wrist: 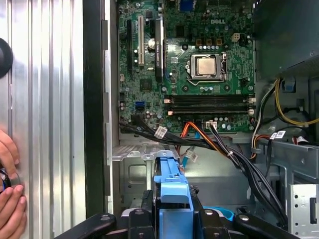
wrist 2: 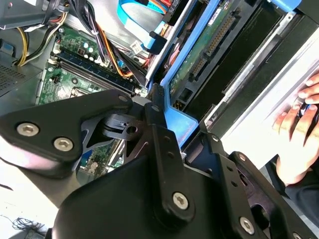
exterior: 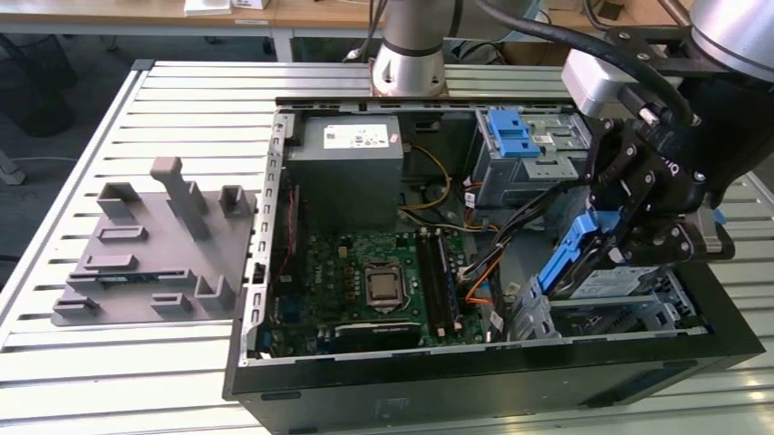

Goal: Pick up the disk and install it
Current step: 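Insert the disk into the insertion slot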

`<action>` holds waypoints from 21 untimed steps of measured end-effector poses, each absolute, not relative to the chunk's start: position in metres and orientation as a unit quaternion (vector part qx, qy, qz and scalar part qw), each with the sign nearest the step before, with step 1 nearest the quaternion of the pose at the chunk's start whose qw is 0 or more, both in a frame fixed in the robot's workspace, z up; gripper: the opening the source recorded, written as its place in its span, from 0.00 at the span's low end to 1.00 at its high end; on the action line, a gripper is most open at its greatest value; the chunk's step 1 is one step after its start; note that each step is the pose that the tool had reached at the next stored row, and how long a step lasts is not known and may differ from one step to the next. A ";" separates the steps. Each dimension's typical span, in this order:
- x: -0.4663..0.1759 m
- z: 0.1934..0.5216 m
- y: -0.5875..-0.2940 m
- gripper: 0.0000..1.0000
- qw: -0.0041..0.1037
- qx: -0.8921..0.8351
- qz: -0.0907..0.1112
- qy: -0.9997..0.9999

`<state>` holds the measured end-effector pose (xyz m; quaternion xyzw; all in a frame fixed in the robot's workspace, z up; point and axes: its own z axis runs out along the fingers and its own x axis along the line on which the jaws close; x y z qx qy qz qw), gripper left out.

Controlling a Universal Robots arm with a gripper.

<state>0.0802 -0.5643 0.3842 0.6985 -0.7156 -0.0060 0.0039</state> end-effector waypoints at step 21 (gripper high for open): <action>0.080 0.376 -0.564 0.18 0.004 0.698 -0.006 -0.716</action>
